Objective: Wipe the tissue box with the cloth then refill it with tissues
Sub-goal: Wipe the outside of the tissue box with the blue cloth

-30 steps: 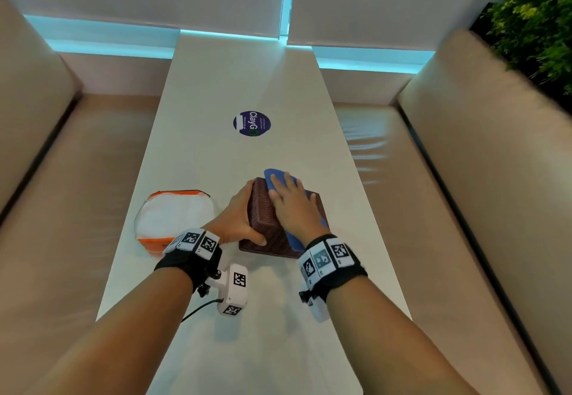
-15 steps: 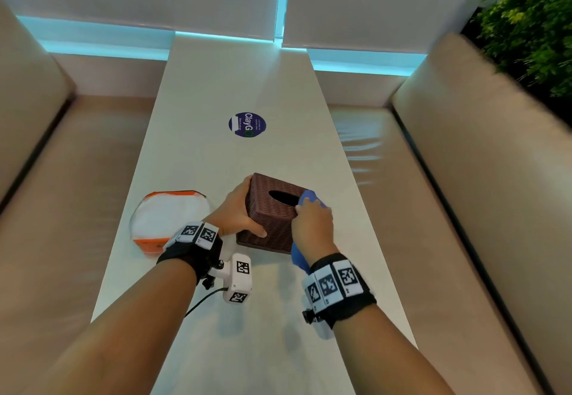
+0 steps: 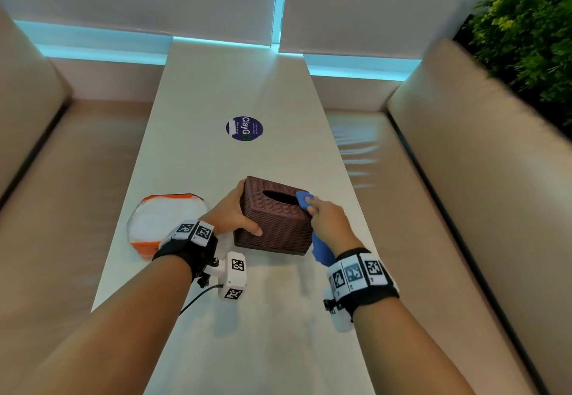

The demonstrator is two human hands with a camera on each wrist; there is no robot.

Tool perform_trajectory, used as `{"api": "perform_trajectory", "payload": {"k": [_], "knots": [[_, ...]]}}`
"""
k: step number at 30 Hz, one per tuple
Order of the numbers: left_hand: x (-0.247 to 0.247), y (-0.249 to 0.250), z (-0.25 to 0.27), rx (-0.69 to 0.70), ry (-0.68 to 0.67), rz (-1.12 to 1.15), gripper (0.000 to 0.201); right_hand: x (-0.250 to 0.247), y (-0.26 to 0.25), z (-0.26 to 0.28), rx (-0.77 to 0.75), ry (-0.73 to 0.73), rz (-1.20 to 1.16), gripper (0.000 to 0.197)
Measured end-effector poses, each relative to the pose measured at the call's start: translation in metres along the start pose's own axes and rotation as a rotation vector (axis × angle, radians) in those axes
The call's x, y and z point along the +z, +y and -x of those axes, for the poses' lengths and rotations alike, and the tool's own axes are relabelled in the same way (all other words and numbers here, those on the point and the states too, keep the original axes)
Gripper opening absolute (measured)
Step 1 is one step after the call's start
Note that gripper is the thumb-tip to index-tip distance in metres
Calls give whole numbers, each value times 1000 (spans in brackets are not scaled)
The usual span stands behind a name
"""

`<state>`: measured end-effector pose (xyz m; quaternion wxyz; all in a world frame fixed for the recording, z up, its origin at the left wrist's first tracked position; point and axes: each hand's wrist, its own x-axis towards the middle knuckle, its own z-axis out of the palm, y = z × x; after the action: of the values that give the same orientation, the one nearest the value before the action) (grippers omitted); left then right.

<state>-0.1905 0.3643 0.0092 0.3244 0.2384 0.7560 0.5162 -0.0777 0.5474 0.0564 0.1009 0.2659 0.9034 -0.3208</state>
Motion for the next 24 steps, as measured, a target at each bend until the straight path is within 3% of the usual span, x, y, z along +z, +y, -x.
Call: {"api": "perform_trajectory", "payload": {"k": [3,5,9,13,21,24], "knots": [[1,3,-1,17,-18,-56,116,-19,-19,-8,-5,47,-147,33],[3,2,-2,14,4,-88,114,-17,-39,-12,-88,-1,-273,49],[5,4,-4,12,28,-157,113,24,-60,-14,-121,-187,-9,56],[4,3,-1,-1,34,-156,118,37,-50,-24,-112,-82,110,53],[4,-3,2,20,13,-55,116,17,-8,-43,126,-90,19,51],[4,-3,4,15,0,-25,109,24,-21,-40,96,-86,91,51]]}}
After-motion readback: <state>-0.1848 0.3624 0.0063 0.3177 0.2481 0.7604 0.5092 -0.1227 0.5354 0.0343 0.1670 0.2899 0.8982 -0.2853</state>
